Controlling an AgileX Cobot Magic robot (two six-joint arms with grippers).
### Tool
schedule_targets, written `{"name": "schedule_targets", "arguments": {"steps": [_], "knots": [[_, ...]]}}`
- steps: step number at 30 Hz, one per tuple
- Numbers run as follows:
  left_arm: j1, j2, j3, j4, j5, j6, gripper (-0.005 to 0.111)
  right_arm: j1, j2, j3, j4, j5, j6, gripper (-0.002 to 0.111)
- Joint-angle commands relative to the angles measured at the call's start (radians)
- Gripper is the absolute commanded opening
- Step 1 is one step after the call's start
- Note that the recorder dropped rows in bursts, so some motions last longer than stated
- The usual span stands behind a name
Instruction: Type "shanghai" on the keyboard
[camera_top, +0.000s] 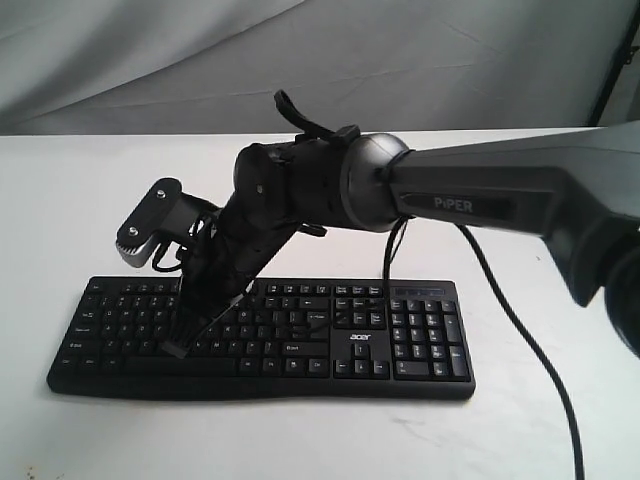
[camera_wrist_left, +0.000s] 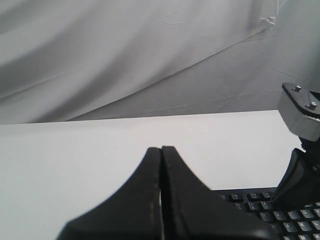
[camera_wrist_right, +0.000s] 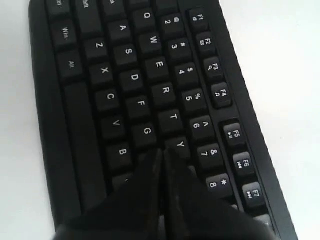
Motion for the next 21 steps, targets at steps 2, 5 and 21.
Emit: {"name": "schedule_targets", "arguments": {"steps": [2,5,21], "knots": [[-0.006,-0.002,0.002,-0.002,-0.005,-0.003,0.000,-0.008,0.035,-0.015,0.046,-0.024,-0.035,0.000],[-0.006,-0.002,0.002,-0.002,-0.005,-0.003,0.000,-0.008,0.039,-0.015,0.071,-0.025,-0.067,0.000],[-0.006,-0.002,0.002,-0.002,-0.005,-0.003,0.000,-0.008,0.039,-0.015,0.081,-0.032,-0.072,0.000]]}}
